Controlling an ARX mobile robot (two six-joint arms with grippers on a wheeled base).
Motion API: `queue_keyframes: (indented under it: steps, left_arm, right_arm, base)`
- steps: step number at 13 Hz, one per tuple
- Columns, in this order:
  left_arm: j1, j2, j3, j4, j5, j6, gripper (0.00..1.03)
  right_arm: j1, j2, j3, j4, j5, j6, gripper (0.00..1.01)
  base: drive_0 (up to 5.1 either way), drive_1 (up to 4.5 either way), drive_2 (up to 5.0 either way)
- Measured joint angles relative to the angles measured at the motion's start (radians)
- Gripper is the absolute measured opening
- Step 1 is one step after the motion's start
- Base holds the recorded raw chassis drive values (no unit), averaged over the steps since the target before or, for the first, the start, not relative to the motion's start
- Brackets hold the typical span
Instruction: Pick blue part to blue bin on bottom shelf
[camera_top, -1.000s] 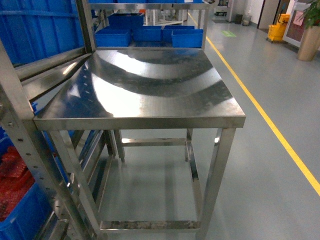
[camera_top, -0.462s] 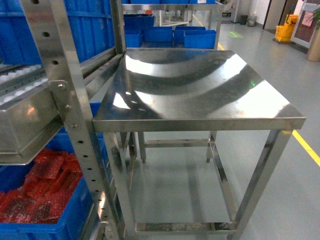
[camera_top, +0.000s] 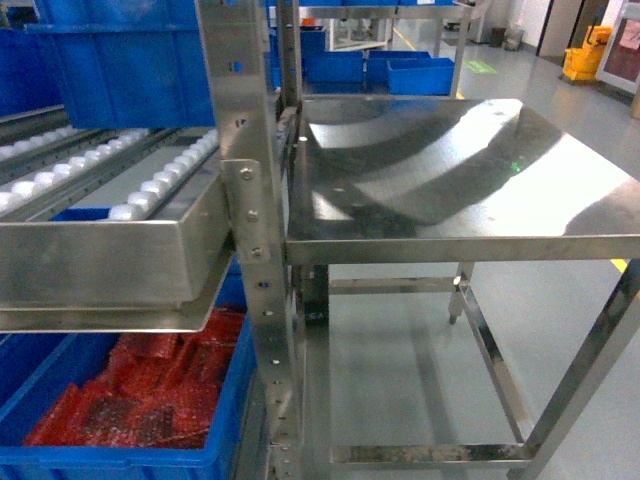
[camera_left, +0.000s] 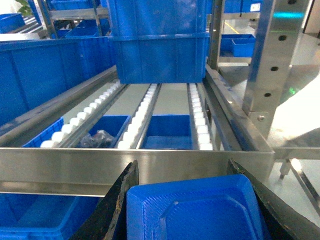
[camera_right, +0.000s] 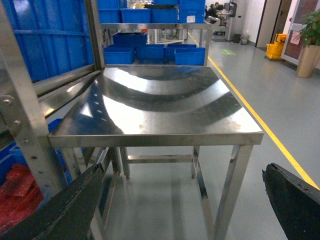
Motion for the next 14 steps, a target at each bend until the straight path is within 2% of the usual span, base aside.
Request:
queue_keyframes:
  steps: [14]
  left_arm:
    - [0.000,0.000,0.000,0.000,0.000,0.000,0.44]
  right_arm:
    - [0.000,0.000,0.000,0.001,0.000,0.000,0.98]
  base:
    - [-4.9,2.38,2.4]
